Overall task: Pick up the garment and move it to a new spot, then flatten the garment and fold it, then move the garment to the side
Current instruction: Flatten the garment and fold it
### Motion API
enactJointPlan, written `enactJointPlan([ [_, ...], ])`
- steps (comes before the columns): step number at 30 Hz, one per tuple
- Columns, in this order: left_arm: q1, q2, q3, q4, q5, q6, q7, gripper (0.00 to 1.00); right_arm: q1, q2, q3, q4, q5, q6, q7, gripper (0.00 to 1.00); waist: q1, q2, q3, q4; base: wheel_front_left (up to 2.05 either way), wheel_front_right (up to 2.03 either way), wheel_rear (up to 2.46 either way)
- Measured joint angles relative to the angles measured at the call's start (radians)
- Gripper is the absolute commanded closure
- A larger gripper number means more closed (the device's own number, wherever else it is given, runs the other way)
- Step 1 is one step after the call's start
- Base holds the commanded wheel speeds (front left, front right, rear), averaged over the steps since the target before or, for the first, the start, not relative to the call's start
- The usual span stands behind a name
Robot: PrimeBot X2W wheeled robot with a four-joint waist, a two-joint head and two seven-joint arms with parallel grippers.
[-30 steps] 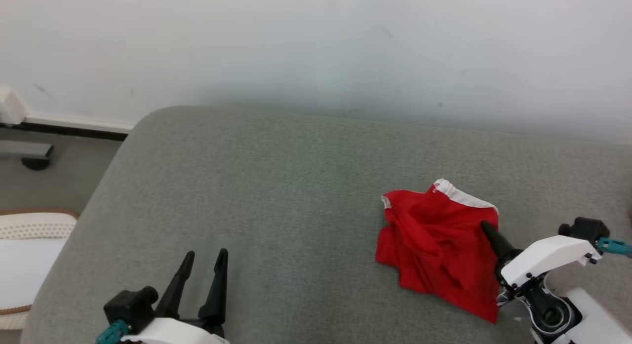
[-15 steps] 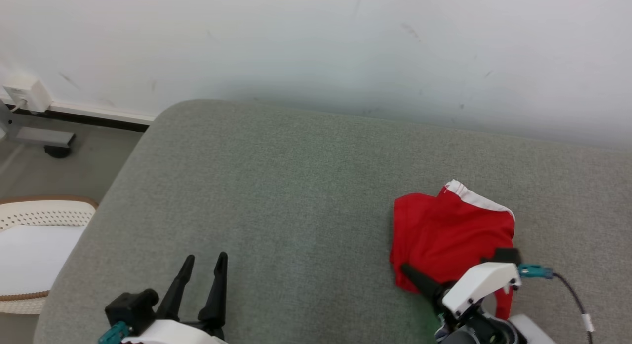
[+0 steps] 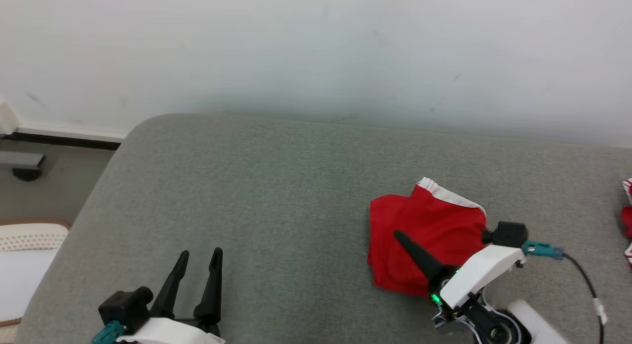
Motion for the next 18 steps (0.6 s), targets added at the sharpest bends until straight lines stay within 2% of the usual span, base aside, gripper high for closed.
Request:
enactJointPlan([
  [2,0.002,-0.001,0.005,-0.009,0.008,0.000,0.000,0.00,0.003,-0.038,0.004,-0.062,-0.061,0.000,-0.049,1.00,0.0000,0.0000,-0.007,-0.017,0.00,0.00,0.00],
  [3,0.005,-0.001,0.008,-0.012,0.010,0.000,0.000,0.00,0.007,-0.054,0.003,-0.093,-0.078,0.000,-0.073,0.85,0.0000,0.0000,-0.011,-0.026,0.00,0.00,0.00],
  [5,0.009,0.000,0.017,-0.018,0.016,0.000,0.000,0.00,0.017,-0.089,0.004,-0.139,-0.131,0.000,-0.121,0.46,0.0000,0.0000,-0.018,-0.046,0.00,0.00,0.00],
  [6,0.010,0.001,0.023,-0.021,0.021,0.000,0.000,0.00,0.019,-0.109,0.007,-0.157,-0.162,0.000,-0.146,0.00,0.0000,0.0000,-0.020,-0.057,0.00,0.00,0.00],
  [13,0.019,0.001,0.059,-0.054,0.055,0.005,0.000,0.00,0.018,-0.226,-0.024,-0.187,-0.418,0.000,-0.366,0.00,0.0000,0.0001,-0.032,-0.142,0.00,0.00,0.00],
  [18,0.022,-0.002,0.092,-0.078,0.080,0.010,0.000,0.00,0.036,-0.235,-0.096,-0.183,-0.550,0.000,-0.432,0.00,0.0000,0.0001,-0.034,-0.196,0.00,0.00,0.00],
])
